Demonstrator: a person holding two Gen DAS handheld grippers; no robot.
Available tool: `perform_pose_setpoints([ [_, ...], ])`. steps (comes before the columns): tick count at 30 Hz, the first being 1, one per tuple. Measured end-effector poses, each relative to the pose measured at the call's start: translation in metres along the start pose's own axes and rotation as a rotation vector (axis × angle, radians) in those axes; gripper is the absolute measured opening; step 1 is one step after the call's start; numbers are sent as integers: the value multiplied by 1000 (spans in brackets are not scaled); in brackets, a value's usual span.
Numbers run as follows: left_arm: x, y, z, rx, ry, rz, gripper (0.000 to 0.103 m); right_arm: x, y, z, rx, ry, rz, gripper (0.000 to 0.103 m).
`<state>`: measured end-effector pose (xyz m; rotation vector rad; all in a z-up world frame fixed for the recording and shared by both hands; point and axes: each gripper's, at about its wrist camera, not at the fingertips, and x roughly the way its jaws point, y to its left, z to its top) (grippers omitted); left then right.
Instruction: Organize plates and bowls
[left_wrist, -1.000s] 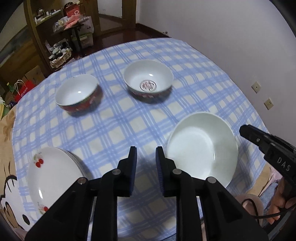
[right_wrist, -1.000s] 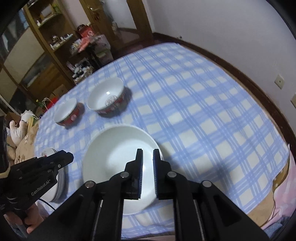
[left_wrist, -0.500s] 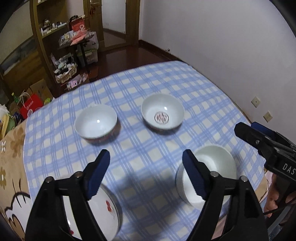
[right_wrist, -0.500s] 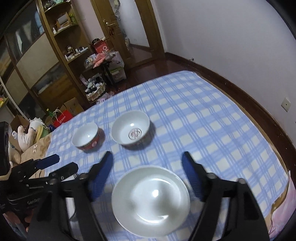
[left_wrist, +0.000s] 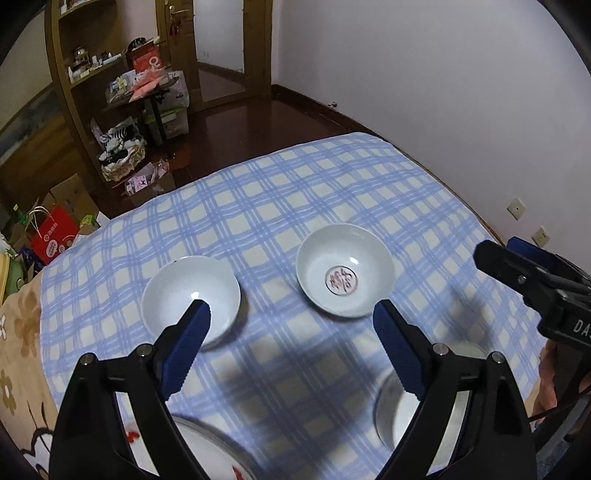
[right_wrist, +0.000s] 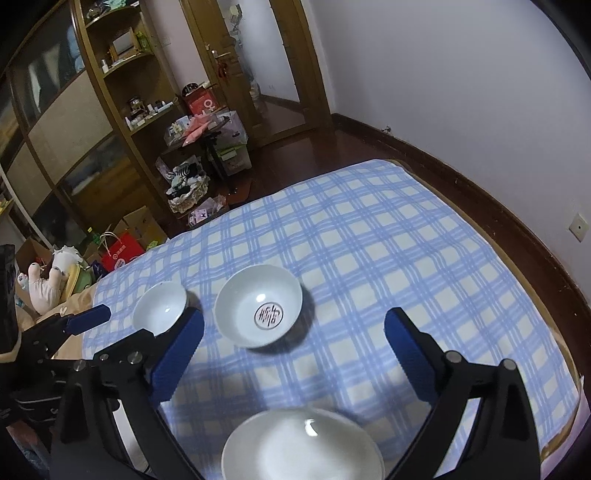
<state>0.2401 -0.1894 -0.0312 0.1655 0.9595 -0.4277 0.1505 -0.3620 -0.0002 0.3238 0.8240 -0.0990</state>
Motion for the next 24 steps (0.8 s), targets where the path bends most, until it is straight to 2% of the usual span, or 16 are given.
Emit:
perform_pose_setpoints([
  [6,32,-3,7,48,17,28,89,35,-12,11,18,36,-12,103],
  [13,74,-4,8,53,69,-59,89,76,-24,9,87,99,9,103],
  [19,103,-4,7,63,84,-53,88,108,-23,4,92,147,17,103],
  [22,108,-3,9,53,76,-76,88,123,-20,3,80,178,14,103],
  [24,111,-2,10,50,76,-78,84,132,-20,2,86,198,19,103],
])
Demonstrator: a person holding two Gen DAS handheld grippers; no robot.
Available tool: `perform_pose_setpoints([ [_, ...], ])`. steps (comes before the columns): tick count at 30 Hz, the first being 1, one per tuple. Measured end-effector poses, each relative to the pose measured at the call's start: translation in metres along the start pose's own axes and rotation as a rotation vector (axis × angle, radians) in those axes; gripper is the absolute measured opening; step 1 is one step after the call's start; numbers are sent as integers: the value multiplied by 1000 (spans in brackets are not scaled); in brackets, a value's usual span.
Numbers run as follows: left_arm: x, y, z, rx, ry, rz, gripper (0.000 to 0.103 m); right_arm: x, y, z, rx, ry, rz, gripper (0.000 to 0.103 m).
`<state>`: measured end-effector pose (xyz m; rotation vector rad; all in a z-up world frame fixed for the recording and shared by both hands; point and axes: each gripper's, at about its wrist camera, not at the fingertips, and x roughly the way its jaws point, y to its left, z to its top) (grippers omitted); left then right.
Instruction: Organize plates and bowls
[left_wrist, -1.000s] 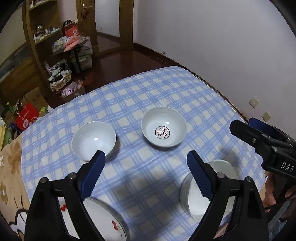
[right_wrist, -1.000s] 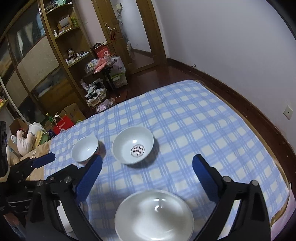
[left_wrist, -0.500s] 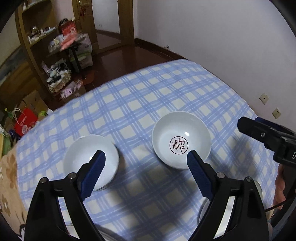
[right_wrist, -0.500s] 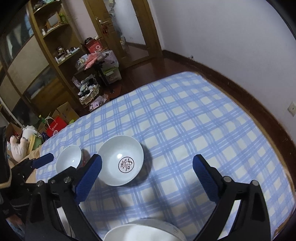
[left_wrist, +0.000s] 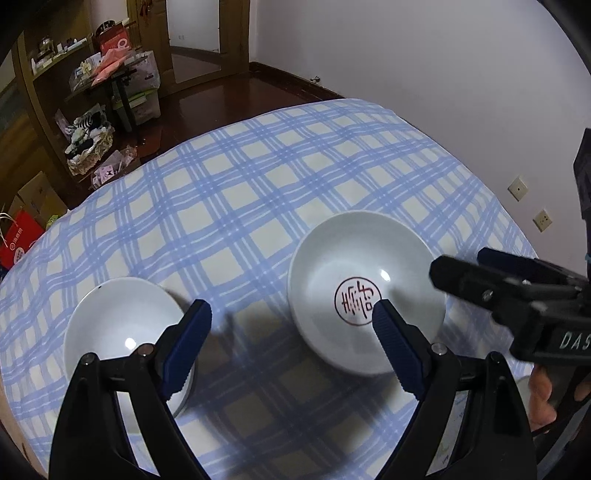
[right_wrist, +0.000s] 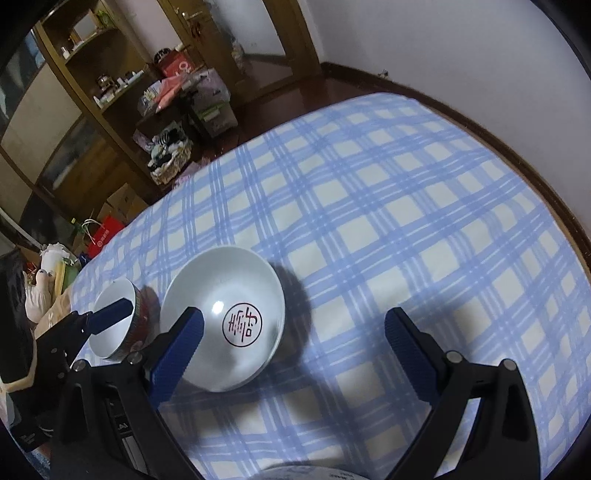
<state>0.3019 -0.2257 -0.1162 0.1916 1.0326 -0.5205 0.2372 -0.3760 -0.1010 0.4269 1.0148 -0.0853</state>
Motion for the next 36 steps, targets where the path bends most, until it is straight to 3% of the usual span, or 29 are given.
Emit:
perform_pose_setpoints([
  [6,11,1,4,-23,29,-3,63,15,-4,3,19,26,24,98],
  [12,24,1,3,-40,78,-16,39,34,-4,1,34,84,20,63],
  [14,28,1,2,-50,89,-10,32,40,-1,-1,25,100,9,42],
  [17,31,0,0,-58,101,-43,17,45,1,-4,15,117,13,22],
  [23,29,-7,-1,-35,79,-27,13,49,5,-8,18,111,0,9],
  [36,12,-6,-10,-79,78,-49,11,29,6,-18,36,62,19,8],
])
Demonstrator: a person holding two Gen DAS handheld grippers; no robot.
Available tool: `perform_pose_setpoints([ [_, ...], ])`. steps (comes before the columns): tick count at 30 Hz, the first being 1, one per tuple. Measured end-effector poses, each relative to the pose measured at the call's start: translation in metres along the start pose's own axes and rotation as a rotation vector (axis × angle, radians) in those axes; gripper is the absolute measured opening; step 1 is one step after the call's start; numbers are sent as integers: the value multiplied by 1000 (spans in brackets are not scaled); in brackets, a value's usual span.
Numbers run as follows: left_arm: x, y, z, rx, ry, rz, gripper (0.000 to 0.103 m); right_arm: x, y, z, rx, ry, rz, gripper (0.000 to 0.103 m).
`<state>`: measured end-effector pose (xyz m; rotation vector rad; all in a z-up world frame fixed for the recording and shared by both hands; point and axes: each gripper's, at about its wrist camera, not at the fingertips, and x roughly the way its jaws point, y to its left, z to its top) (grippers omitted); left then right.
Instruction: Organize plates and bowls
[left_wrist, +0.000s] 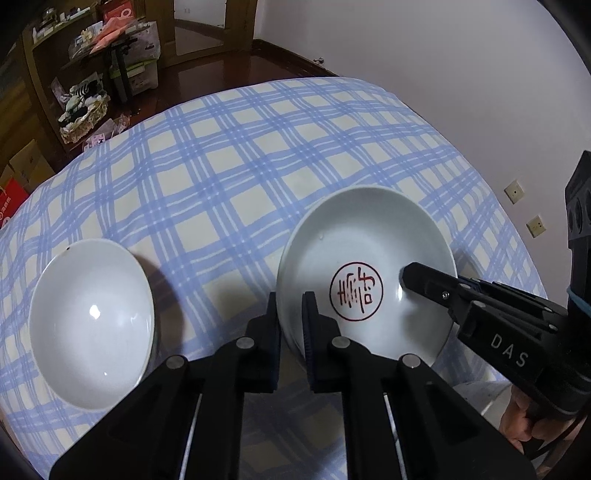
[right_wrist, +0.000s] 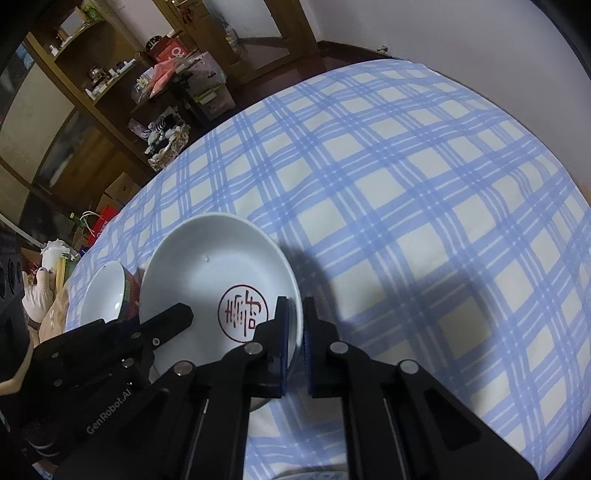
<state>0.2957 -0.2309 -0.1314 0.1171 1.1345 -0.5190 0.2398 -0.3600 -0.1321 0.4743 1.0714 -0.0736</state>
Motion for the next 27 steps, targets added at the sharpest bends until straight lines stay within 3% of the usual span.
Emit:
perform_pose_setpoints([
  [21,-59,-6,-16,-40,-46,-10,10,-50,14,-13,-21,-27,14,7],
  [27,-89,-18,-27,-19,-95,-1,10,-75,21,-23,-30,-48,21,7],
])
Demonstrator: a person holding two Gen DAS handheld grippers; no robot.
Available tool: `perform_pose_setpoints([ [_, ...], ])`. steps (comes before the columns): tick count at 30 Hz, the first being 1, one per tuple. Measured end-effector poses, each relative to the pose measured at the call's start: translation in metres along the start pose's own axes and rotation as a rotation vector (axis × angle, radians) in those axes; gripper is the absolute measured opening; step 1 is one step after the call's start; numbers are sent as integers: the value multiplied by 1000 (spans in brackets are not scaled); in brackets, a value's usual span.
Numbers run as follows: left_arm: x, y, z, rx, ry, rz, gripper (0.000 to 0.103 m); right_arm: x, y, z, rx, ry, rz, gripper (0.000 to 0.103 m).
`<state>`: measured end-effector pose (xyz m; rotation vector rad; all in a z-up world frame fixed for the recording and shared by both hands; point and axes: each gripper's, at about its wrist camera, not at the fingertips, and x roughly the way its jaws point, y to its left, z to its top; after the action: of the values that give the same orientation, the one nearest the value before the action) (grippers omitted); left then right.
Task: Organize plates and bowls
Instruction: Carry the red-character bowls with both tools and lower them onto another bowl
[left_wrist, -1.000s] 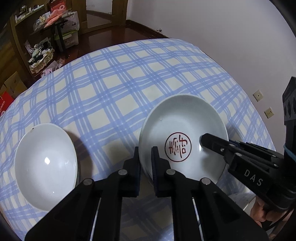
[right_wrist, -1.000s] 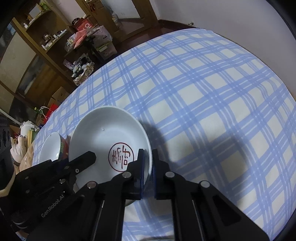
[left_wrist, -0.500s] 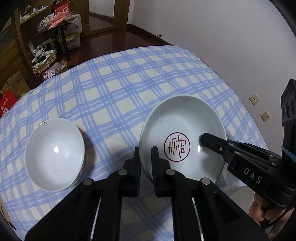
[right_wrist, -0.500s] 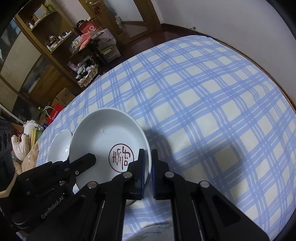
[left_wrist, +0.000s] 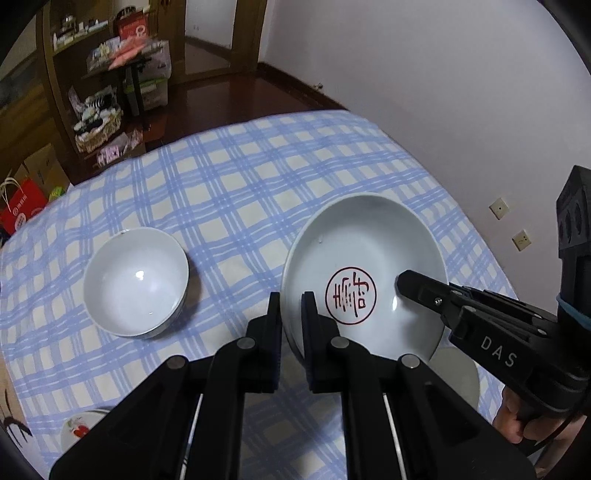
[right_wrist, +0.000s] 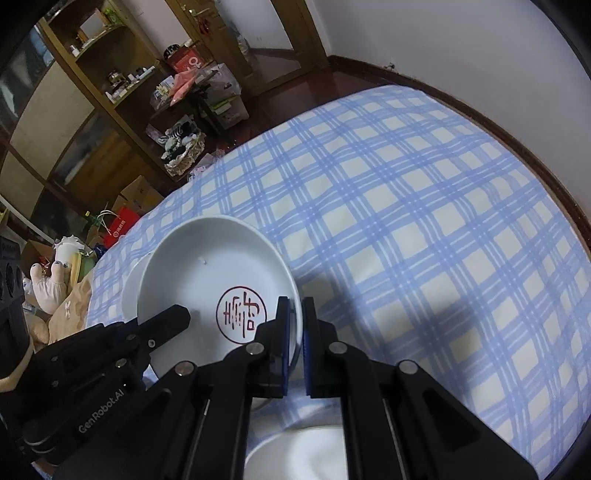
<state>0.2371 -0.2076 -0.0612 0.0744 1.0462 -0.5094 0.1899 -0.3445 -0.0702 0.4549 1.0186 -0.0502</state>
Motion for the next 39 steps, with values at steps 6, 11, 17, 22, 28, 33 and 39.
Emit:
perform_pose_setpoints([
  [6,-23,-13,-11,-5,-20,-19,10,-28,-2,-11,17,-19,14,7],
  [11,-38,-31,-27,4,-31,-24,10,-54,-5,-24,9,-35,-4,7],
  [17,-45,-52,-51,18,-17,-41,10,-79,-18,-49,24,-46,-23,7],
  [22,-41,-64,-70,29,1,-44,10,-88,-29,-68,31,-45,-44,7],
  [28,-34,-77,-87,60,18,-36,10,-89,-45,-89,63,-26,-51,7],
  [33,-22,-82,-97,79,50,-37,10,-84,-55,-102,88,0,-62,7],
  [39,-2,-85,-111,96,90,-31,10,-71,-68,-115,122,46,-74,7],
])
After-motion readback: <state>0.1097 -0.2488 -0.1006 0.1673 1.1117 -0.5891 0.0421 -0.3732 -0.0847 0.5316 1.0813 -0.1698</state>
